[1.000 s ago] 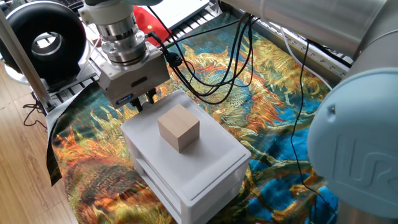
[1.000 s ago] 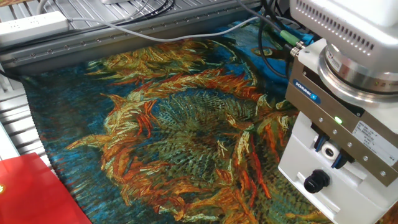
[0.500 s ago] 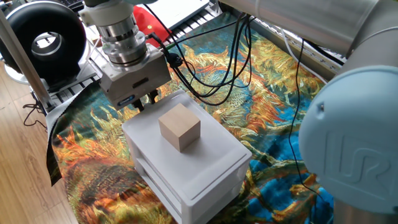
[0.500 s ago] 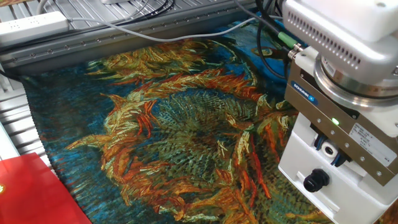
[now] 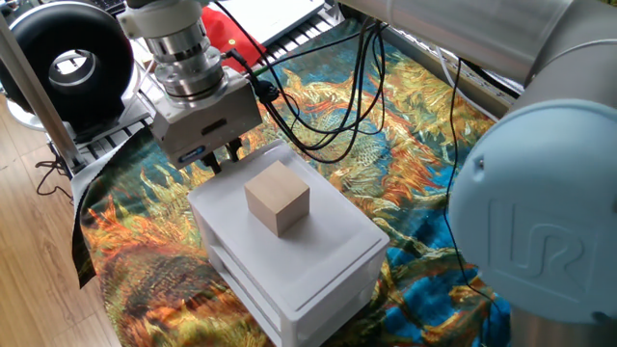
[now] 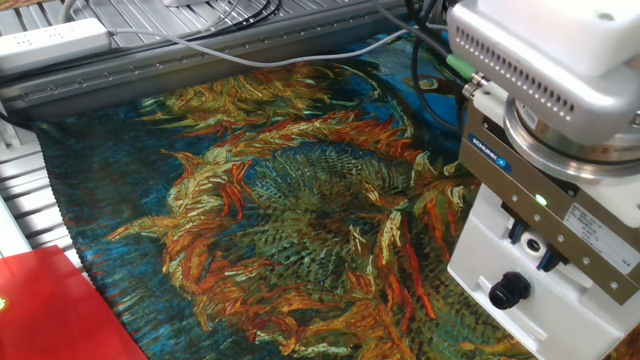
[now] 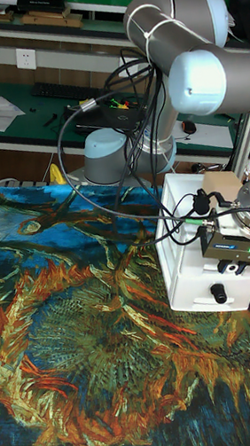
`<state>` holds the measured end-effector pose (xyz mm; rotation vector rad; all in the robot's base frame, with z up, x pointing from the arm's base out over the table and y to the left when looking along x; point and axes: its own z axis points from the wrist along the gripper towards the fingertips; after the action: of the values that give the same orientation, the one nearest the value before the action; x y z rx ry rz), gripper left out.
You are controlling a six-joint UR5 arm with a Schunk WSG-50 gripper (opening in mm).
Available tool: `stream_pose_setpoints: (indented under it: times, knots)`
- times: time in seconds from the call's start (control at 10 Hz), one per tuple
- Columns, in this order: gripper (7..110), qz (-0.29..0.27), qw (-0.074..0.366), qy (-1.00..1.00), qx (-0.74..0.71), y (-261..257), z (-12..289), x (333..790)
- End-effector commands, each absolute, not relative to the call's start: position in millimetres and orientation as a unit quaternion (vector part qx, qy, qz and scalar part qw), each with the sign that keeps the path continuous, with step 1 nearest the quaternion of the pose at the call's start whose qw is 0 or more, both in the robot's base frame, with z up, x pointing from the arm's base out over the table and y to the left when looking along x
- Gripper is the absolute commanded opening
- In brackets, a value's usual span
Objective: Grasp the handle and close the drawer
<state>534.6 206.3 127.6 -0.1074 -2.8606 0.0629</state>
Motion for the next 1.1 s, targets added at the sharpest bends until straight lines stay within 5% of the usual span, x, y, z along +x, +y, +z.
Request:
stream_pose_setpoints:
  times: [0.0, 1.0]
  knots:
    - [7, -0.004, 0.118, -0.993, -0.019, 212, 124, 548]
    - [7, -0.007, 0.104, -0.994, -0.025, 209, 123, 548]
